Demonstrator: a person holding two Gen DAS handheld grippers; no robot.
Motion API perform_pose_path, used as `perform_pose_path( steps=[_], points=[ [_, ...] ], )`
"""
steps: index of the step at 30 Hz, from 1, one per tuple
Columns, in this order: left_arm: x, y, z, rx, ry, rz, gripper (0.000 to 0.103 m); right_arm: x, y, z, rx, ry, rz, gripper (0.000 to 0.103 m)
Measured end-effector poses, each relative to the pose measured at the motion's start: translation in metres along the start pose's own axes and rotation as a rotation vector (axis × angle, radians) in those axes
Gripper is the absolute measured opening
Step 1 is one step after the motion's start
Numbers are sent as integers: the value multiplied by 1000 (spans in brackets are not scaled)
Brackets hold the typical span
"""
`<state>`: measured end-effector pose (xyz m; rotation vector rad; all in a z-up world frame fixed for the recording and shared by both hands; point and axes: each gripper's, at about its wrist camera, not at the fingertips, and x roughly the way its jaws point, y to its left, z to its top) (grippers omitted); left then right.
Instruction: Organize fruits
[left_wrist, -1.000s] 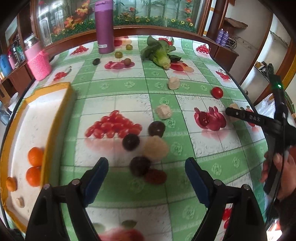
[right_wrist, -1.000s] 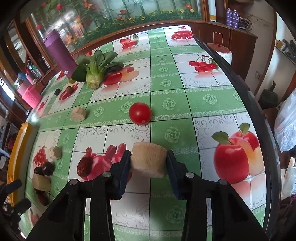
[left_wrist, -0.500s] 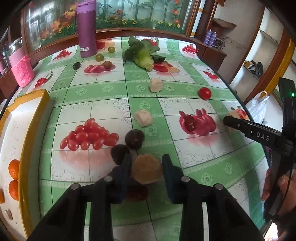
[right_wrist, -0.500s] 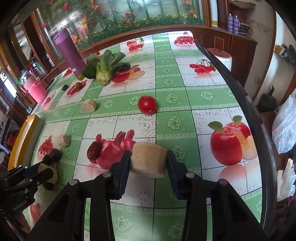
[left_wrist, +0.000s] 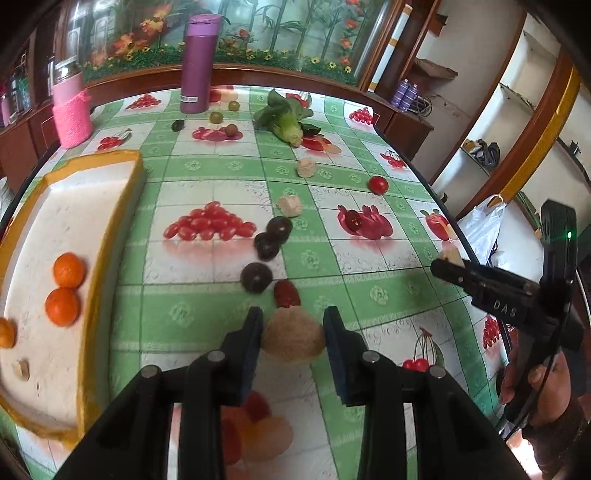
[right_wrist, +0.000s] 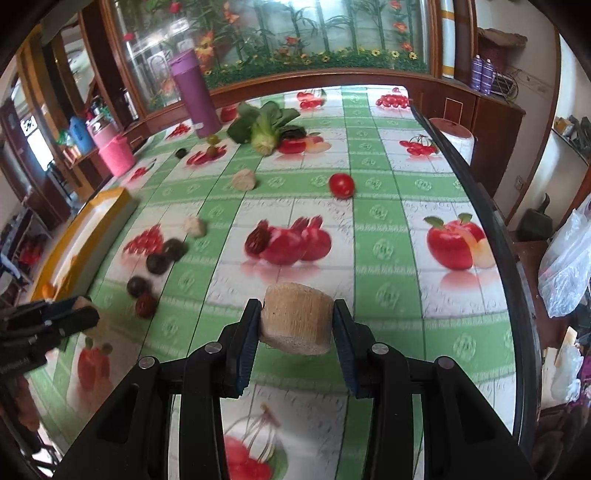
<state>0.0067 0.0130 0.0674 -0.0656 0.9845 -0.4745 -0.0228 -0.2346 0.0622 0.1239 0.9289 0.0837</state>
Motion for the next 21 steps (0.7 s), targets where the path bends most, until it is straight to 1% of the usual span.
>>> perform_pose_path(
  steps=[4, 8, 12, 15, 17, 19, 20, 21],
  points=[
    [-16, 14, -9, -17, -19, 24, 37, 0, 16, -10, -2, 7, 20, 38],
    [-30, 34, -18, -55, -35, 48, 37, 6, 39, -10, -24, 18, 44, 38],
    [-44, 58, -22, -102, -55, 76, 37, 10, 69, 1, -72, 10, 78, 38],
    [-53, 78, -24, -140, -66, 106, 37, 18, 95, 13, -133, 19, 92, 38],
    [-58, 88, -26, -155, -68, 118, 37, 25, 101, 16, -139, 33, 96, 38],
    [-63, 93, -28, -144, -77, 143, 37, 31, 99, 14, -129, 59, 96, 38],
    [-65, 94, -30, -139, -80, 148, 37, 31, 97, 11, -128, 69, 93, 41],
    [-67, 95, -33, -137, -79, 149, 37, 31, 94, 8, -131, 74, 90, 48]
  ],
)
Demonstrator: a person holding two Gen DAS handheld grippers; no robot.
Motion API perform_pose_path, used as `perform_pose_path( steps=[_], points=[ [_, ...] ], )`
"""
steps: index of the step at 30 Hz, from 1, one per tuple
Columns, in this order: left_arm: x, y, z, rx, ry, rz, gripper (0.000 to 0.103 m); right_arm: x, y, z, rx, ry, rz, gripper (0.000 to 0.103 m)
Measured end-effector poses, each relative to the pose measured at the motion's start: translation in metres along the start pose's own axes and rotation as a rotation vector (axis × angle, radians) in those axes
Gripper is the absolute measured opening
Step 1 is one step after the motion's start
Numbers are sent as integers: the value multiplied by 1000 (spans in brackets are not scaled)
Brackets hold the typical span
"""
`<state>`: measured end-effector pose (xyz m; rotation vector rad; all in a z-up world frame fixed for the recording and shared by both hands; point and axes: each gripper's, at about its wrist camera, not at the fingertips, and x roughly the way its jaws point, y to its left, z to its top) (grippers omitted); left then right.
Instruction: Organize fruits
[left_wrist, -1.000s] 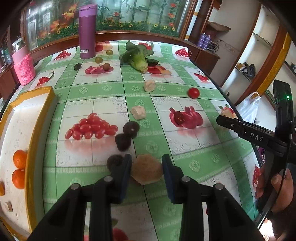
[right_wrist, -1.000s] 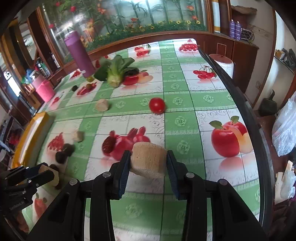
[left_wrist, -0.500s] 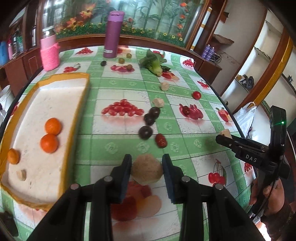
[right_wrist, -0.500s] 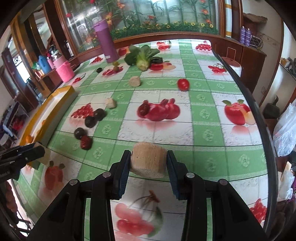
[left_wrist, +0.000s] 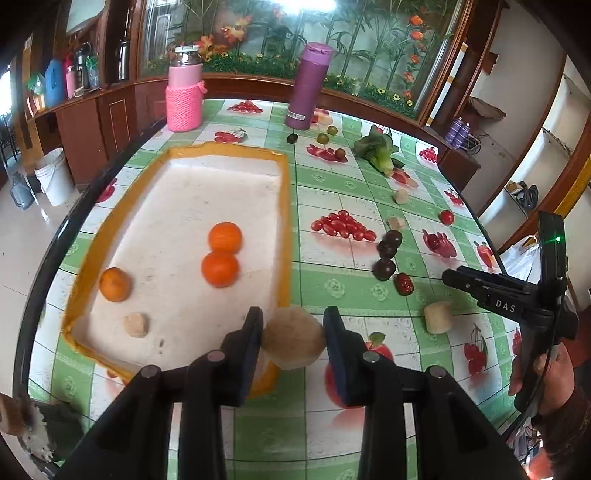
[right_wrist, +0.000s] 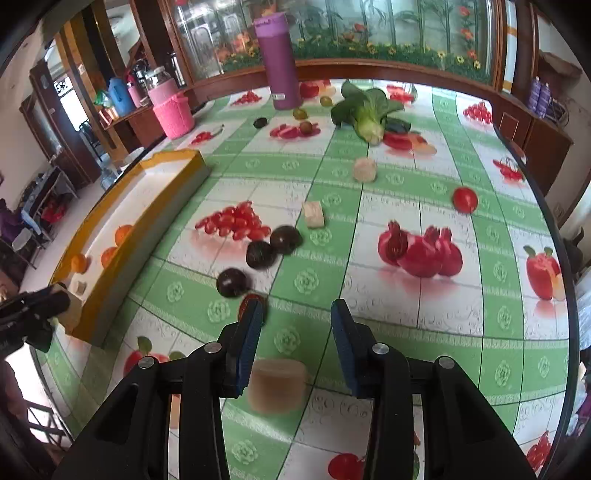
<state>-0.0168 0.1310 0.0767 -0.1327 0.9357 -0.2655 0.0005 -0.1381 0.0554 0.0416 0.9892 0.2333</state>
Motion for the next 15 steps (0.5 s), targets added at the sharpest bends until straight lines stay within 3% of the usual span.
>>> perform_pose_path(
  steps=[2, 5, 8, 13, 15],
  points=[
    [-1, 1, -5, 0, 9, -14, 37, 0, -3, -10, -8, 20, 35, 56],
    [0, -3, -14, 17, 33, -35, 37, -1, 3, -23, -50, 29, 108, 57],
    [2, -11, -21, 22, 55, -65, 37, 5, 24, -32, -157, 31, 84, 58],
    [4, -28, -30, 42, 75, -99, 37, 21, 36, -36, -207, 57, 85, 57],
    [4, -31, -32, 47, 81, -106, 37, 30, 35, -36, -211, 76, 52, 38]
  ],
)
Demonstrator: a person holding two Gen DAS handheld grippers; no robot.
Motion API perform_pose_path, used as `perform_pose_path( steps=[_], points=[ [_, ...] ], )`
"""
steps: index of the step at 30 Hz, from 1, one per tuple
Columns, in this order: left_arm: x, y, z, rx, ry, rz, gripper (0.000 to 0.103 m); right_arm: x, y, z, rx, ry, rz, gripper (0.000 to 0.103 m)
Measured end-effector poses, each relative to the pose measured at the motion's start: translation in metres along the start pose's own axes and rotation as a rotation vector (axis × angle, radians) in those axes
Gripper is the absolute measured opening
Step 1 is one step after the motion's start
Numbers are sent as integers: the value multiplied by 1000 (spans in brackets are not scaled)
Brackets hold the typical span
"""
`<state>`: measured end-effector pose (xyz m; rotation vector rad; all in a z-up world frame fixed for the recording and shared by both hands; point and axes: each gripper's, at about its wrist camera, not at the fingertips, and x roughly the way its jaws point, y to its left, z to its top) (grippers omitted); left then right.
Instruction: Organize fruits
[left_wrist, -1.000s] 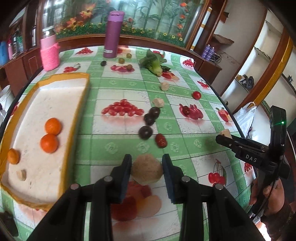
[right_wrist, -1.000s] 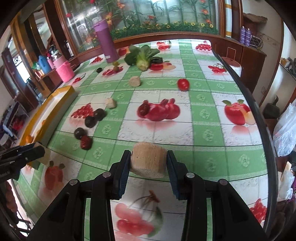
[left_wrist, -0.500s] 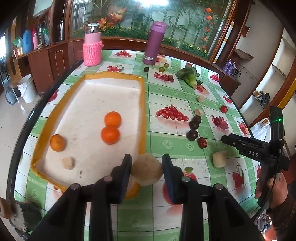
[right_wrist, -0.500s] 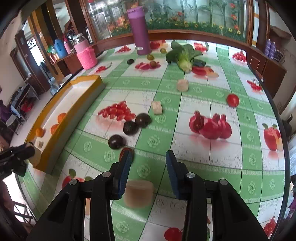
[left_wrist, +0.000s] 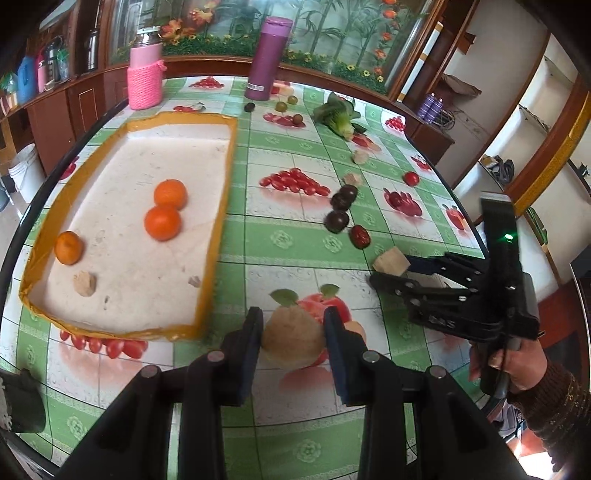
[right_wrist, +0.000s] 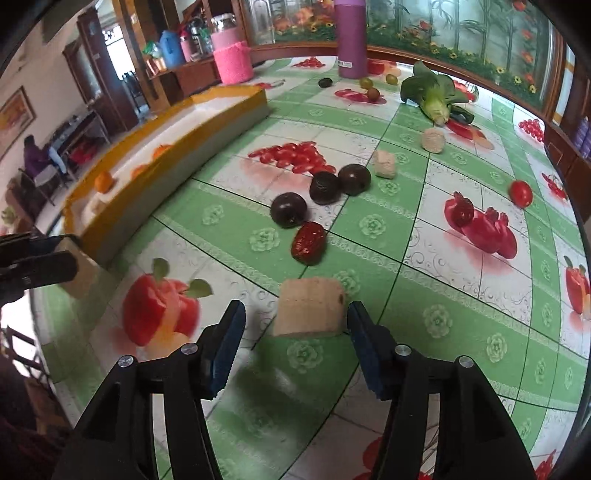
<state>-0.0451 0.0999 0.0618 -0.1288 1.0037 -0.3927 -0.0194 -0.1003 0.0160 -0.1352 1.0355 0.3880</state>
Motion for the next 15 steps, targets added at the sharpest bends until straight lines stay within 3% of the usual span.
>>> perform_pose_path(
  steps=[15],
  points=[
    [-12, 7, 5, -39, -33, -14, 37, -37, 8, 25, -10, -58, -11, 37]
  ],
)
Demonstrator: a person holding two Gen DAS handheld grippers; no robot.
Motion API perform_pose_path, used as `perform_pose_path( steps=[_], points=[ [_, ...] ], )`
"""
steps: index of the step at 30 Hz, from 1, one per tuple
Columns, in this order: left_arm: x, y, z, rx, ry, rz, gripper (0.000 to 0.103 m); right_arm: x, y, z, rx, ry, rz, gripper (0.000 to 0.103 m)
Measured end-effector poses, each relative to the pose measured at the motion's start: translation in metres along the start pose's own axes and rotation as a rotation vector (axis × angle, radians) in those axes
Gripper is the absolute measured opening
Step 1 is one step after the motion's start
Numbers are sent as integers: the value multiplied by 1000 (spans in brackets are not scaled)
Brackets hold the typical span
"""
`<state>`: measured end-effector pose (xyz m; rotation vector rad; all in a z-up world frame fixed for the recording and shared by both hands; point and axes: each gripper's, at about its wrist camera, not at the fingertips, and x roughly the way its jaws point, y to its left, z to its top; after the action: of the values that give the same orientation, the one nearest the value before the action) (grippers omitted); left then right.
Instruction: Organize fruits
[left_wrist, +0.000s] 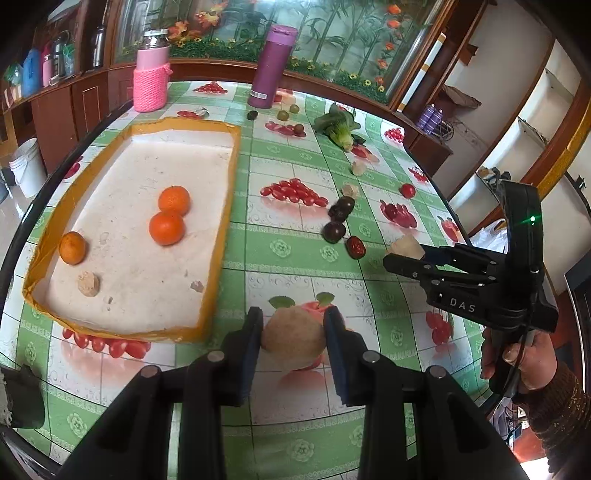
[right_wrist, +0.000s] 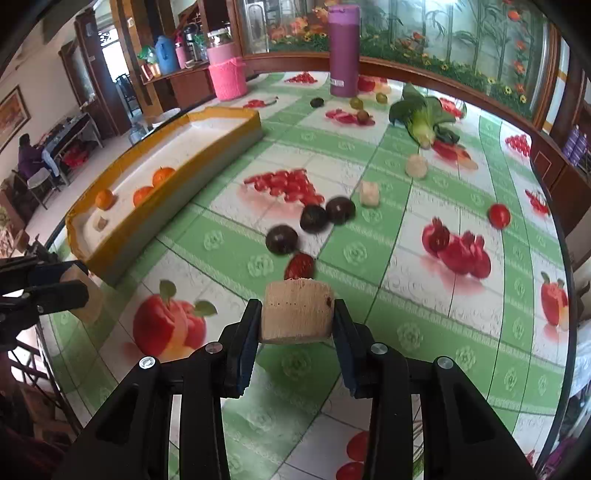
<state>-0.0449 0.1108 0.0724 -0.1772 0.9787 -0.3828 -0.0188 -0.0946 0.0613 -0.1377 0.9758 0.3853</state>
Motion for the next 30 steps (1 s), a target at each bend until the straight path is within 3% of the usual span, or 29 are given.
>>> perform_pose_path(
  steps=[10, 20, 30],
  points=[
    [-10, 52, 23, -71, -57, 110, 37, 19, 42, 75, -74, -42, 80, 37],
    [7, 115, 69, -155, -94, 244, 37, 85, 88, 164, -104, -20, 148, 37],
    [50, 162, 93, -216, -40, 288, 37, 161, 105, 195, -135, 64, 116, 37]
  ],
)
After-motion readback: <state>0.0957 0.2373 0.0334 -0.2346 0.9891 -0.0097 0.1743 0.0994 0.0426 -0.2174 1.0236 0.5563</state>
